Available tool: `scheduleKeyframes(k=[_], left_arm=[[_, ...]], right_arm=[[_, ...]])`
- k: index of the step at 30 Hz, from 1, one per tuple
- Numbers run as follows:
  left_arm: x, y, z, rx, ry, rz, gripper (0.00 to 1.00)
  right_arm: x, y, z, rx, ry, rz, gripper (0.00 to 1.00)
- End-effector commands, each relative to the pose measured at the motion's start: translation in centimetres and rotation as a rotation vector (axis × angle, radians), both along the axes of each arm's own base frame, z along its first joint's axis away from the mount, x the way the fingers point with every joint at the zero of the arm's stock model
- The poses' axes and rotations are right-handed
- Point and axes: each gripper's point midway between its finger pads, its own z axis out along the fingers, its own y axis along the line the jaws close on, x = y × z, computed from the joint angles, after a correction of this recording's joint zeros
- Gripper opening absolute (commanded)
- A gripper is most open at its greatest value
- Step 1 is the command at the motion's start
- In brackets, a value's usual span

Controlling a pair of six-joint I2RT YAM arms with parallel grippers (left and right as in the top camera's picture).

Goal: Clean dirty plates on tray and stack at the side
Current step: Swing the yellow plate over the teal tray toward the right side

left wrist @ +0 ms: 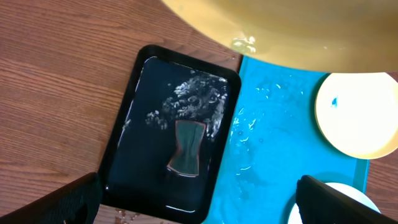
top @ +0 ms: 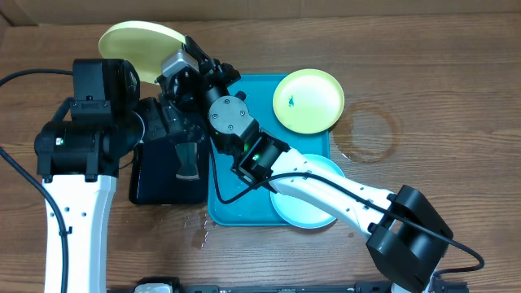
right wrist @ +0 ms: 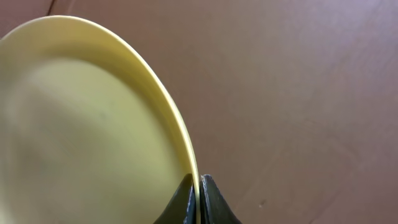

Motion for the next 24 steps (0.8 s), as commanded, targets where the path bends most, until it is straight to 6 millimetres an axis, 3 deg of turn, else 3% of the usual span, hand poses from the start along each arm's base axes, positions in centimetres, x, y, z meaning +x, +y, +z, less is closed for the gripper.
scheduleKeyframes(k=[1,9,16,21,24], left_arm=[[0.0,0.3,0.5,-0.003,-0.016,0.020,1.00],[0.0,0.3,0.5,-0.003,-0.016,0.020,1.00],[0.0,0.3,0.5,-0.003,-0.016,0.020,1.00],[0.0,0.3,0.5,-0.003,-0.016,0.020,1.00],[0.0,0.3,0.5,-0.003,-0.016,0.020,1.00]], right_arm=[[-1.0,-1.0,4.0,0.067,-0.047,-0.010,0.04],[-1.0,-1.0,3.9,0.067,-0.047,-0.010,0.04],[-0.8,-0.8,2.8,0.089,0.012,0.002,0.04],[0.0,-1.2,-0.2,0.213,0.185,-0.011,0.04],[0.9,-2.1,-3.7,0.340,0.366,-0.040,0.04]])
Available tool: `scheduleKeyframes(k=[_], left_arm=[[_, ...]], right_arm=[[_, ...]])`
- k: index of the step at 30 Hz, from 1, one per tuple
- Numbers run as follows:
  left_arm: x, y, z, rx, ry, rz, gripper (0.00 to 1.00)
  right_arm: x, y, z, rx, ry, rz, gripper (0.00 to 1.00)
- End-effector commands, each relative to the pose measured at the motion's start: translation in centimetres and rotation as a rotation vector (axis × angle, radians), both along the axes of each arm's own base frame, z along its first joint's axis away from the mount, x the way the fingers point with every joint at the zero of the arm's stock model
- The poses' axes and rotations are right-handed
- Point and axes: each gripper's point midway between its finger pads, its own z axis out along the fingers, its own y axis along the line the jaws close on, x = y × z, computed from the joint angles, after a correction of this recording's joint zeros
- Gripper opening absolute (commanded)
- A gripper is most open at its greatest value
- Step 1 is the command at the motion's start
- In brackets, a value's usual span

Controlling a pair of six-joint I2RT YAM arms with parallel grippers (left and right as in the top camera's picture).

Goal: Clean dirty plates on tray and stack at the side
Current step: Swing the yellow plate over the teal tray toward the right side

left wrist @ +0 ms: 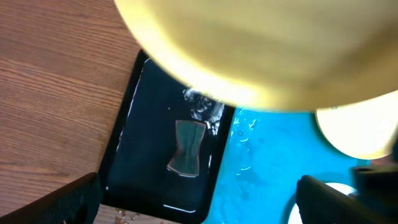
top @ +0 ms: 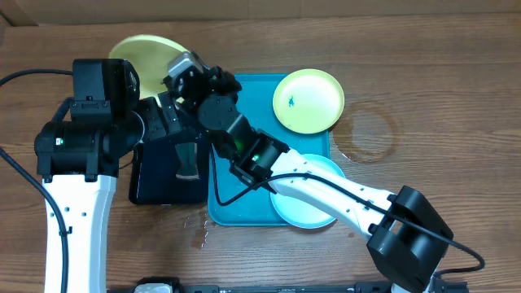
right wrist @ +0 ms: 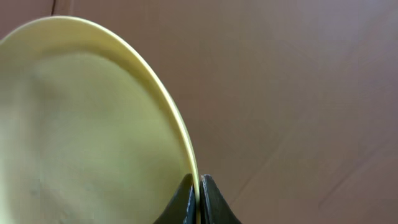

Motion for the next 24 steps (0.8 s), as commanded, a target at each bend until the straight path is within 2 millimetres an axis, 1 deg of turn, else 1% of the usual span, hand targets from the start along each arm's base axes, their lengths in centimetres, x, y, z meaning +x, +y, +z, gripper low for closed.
scheduleKeyframes(k=[1,3,5,8,10,13,14,15,18,20,21,22,23,24], left_arm=[[0.0,0.3,0.5,-0.003,-0.016,0.021,1.00],[0.0,0.3,0.5,-0.003,-0.016,0.021,1.00],[0.0,0.3,0.5,-0.003,-0.016,0.021,1.00],[0.0,0.3,0.5,-0.003,-0.016,0.021,1.00],[0.0,0.3,0.5,-0.003,-0.016,0.021,1.00],[0.0,0.3,0.5,-0.003,-0.016,0.021,1.00],[0.0,0.3,0.5,-0.003,-0.016,0.021,1.00],[0.0,0.3,0.5,-0.003,-0.016,0.021,1.00],[0.0,0.3,0.5,-0.003,-0.016,0.021,1.00],[0.0,0.3,0.5,-0.003,-0.016,0.021,1.00],[0.0,0.3,0.5,-0.003,-0.016,0.021,1.00],[0.0,0.3,0.5,-0.003,-0.016,0.021,1.00],[0.0,0.3,0.5,-0.003,-0.016,0.021,1.00],[0.0,0.3,0.5,-0.003,-0.016,0.021,1.00]], right_arm=[[0.9,-2.5,0.9,0.340,0.167,-0.091,0.04],[1.4,-3.8,-1.6,0.446,0.298,-0.161,0.04],[1.8,-5.5,-4.1,0.561,0.419,-0.254,0.04],[2.3,-7.2,-6.1,0.625,0.511,-0.327,0.04],[2.6,-7.9,-6.5,0.619,0.558,-0.317,0.04],[2.9,-8.9,-6.2,0.641,0.632,-0.278,0.04],[3.2,-10.3,-5.9,0.694,0.687,-0.283,0.04],[3.4,-12.4,-5.6,0.761,0.752,-0.308,0.04],[3.7,-16.3,-6.0,0.843,0.873,-0.366,0.04],[3.7,-19.1,-6.9,0.865,0.945,-0.414,0.04],[3.8,-21.1,-7.8,0.869,0.989,-0.456,0.04],[3.8,-22.2,-8.3,0.872,1.009,-0.483,0.04],[3.7,-24.0,-9.1,0.875,1.039,-0.531,0.04],[3.5,-25.4,-9.7,0.875,1.058,-0.573,0.04]])
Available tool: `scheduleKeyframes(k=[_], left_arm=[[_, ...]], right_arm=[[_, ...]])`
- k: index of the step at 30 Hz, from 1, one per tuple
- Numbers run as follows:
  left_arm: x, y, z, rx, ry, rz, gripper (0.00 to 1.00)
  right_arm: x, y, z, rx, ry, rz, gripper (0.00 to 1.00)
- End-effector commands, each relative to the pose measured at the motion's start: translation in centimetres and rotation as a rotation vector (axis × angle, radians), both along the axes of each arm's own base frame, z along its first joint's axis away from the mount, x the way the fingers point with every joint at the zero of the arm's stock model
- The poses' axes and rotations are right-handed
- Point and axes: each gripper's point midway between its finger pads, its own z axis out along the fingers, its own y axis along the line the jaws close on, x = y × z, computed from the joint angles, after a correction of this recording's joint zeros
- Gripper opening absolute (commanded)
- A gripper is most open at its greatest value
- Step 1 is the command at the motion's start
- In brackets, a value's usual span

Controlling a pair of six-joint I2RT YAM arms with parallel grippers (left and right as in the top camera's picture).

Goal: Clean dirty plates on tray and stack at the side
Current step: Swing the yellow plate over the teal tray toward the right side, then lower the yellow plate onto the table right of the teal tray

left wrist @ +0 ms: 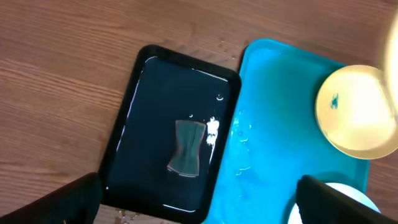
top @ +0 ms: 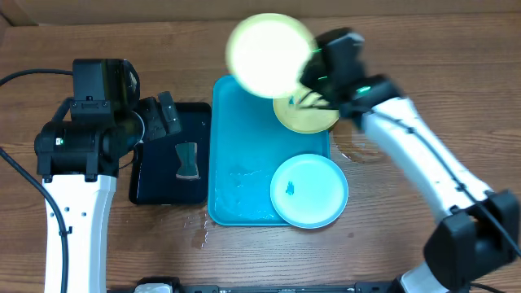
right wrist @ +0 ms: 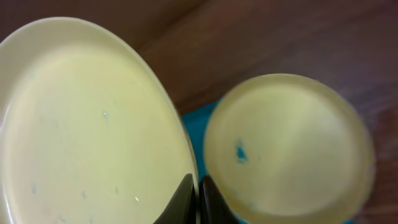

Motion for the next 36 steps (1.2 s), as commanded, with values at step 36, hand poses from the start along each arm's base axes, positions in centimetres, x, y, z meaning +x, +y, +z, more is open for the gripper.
scheduleKeyframes(k=[36], left_arm=[[0.0,0.3,0.5,-0.003,-0.016,0.021,1.00]], right_arm=[[-14.3,-22.6,-13.6,-0.094,0.698,-0.665,0.04]])
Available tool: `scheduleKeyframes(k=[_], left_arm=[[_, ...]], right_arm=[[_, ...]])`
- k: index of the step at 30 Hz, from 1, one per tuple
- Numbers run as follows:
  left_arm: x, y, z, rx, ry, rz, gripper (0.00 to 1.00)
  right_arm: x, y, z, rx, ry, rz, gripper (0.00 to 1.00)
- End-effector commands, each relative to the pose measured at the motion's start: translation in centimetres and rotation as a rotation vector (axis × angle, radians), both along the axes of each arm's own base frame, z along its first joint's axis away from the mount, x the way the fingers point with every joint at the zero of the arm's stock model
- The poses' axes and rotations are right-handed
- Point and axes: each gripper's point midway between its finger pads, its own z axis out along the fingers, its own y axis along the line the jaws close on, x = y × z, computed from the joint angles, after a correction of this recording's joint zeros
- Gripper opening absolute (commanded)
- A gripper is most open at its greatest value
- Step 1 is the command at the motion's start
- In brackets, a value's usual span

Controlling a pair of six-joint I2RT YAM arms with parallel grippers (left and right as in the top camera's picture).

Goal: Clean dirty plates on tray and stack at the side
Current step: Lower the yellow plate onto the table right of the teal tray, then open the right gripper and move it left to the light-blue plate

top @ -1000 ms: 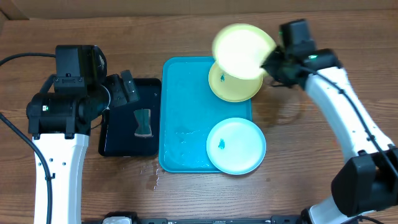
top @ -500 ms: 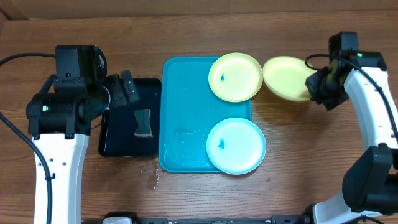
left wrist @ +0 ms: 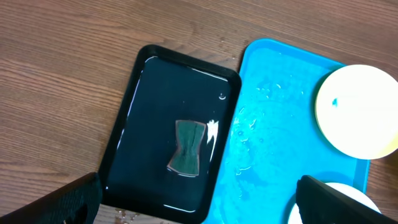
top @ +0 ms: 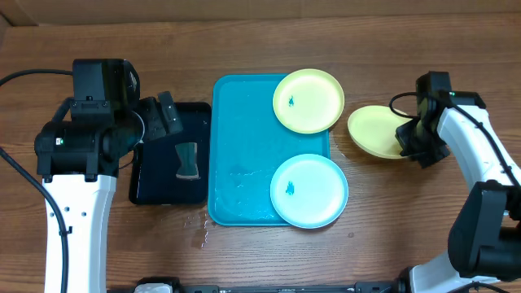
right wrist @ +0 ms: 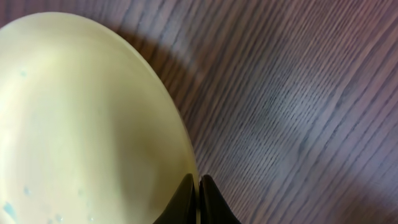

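My right gripper (top: 409,138) is shut on the rim of a washed yellow plate (top: 376,131), low over the wood right of the blue tray (top: 240,155); whether the plate touches the table cannot be told. The wrist view shows that yellow plate (right wrist: 87,124) pinched between the fingertips of the right gripper (right wrist: 199,183). On the tray sit a stained yellow plate (top: 308,100) at the back and a stained light-blue plate (top: 309,190) in front. My left gripper (left wrist: 199,214) hangs open, high over the black basin (left wrist: 155,130) with the sponge (left wrist: 187,148).
The black basin (top: 167,167) with water and the sponge (top: 187,160) stands left of the tray. Water drops lie on the table at the tray's front left corner. A faint ring mark shows on the wood under the held plate.
My right gripper has moved with the yellow plate from above the tray's back edge to the wood right of the tray, low down. The left arm has not moved.
My right gripper held the yellow plate up at the back left, near the black basin and the left arm. Then it held the plate over the tray's back edge. Now the plate is down at the table's right side, still gripped.
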Motion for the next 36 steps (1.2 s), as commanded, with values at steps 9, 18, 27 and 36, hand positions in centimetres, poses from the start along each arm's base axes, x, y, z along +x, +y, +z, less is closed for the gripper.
scheduleKeyframes(k=[9,18,27,36], left_arm=[[0.0,0.3,0.5,-0.003,-0.016,0.020,1.00],[0.0,0.3,0.5,-0.003,-0.016,0.020,1.00],[0.0,0.3,0.5,-0.003,-0.016,0.020,1.00],[0.0,0.3,0.5,-0.003,-0.016,0.020,1.00]], right_arm=[[-1.3,1.8,-4.3,0.085,-0.031,-0.006,0.04],[-1.5,2.9,-5.2,0.146,-0.042,0.014,0.06],[-0.1,5.0,-4.4,0.257,-0.096,0.234,0.14],[0.7,5.8,0.3,0.302,-0.072,0.376,0.23]])
